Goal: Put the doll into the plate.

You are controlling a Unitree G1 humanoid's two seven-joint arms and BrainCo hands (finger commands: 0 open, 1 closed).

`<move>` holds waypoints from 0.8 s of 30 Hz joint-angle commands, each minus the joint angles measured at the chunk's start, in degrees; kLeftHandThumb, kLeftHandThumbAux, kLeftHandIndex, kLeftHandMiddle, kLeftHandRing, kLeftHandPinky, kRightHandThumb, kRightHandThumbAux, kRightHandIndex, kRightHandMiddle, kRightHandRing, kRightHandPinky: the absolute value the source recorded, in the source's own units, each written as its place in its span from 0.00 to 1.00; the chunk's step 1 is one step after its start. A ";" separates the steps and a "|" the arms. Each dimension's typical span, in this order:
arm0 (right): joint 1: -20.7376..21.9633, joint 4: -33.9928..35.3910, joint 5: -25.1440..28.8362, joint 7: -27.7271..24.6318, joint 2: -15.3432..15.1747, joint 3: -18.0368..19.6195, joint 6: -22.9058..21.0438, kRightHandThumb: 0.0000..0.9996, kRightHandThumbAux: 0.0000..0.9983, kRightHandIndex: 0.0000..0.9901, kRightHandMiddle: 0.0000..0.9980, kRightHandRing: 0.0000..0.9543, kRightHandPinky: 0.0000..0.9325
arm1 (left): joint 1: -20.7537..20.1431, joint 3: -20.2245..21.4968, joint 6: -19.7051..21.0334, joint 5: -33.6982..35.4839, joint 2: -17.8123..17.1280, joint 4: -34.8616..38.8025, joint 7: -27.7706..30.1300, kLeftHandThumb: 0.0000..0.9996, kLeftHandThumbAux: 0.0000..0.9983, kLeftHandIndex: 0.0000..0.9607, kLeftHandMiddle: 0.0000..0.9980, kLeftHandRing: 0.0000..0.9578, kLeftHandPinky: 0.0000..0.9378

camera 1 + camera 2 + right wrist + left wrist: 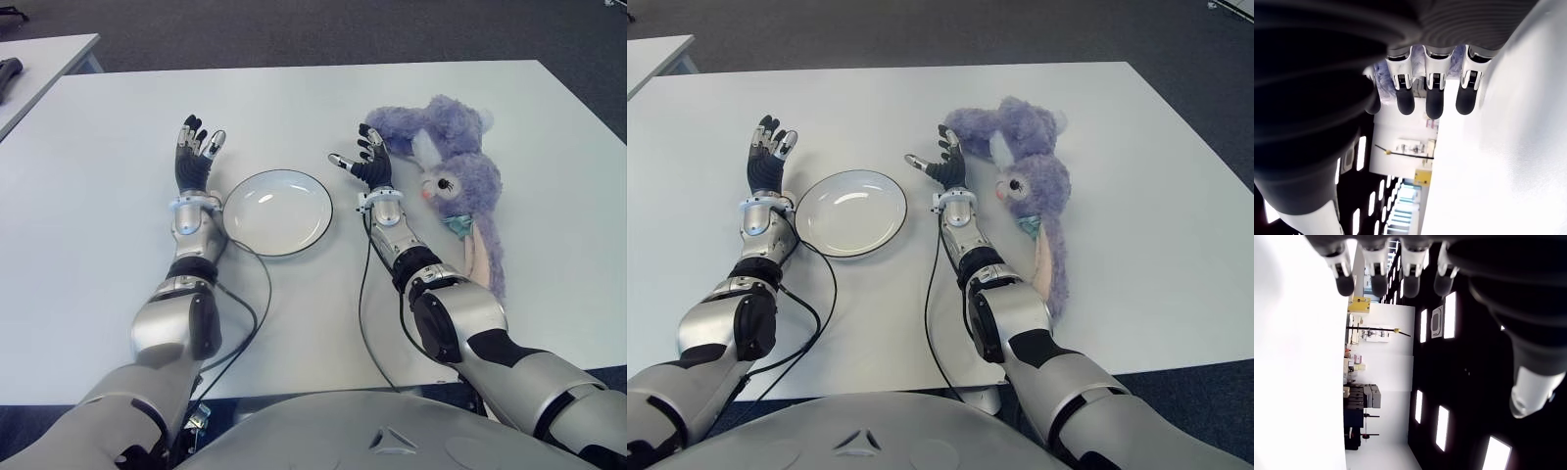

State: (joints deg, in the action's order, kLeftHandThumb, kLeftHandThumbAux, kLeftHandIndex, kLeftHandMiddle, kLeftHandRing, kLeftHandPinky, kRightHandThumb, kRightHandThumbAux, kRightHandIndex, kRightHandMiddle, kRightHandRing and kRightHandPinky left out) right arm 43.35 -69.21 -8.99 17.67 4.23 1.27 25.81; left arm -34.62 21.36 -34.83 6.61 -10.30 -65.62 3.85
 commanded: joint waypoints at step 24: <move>-11.94 -8.47 -0.49 0.32 4.53 -0.26 -8.74 0.03 0.81 0.11 0.11 0.12 0.12 | 17.49 1.21 0.74 1.16 6.10 -8.94 -1.38 0.00 0.61 0.04 0.07 0.04 0.00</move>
State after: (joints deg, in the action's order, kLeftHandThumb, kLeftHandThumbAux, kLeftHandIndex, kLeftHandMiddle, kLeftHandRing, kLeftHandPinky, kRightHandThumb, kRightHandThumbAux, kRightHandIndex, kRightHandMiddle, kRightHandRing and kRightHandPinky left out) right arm 43.36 -69.21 -9.05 17.72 4.23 1.17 25.81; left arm -34.63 21.40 -34.82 6.62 -10.29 -65.62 3.85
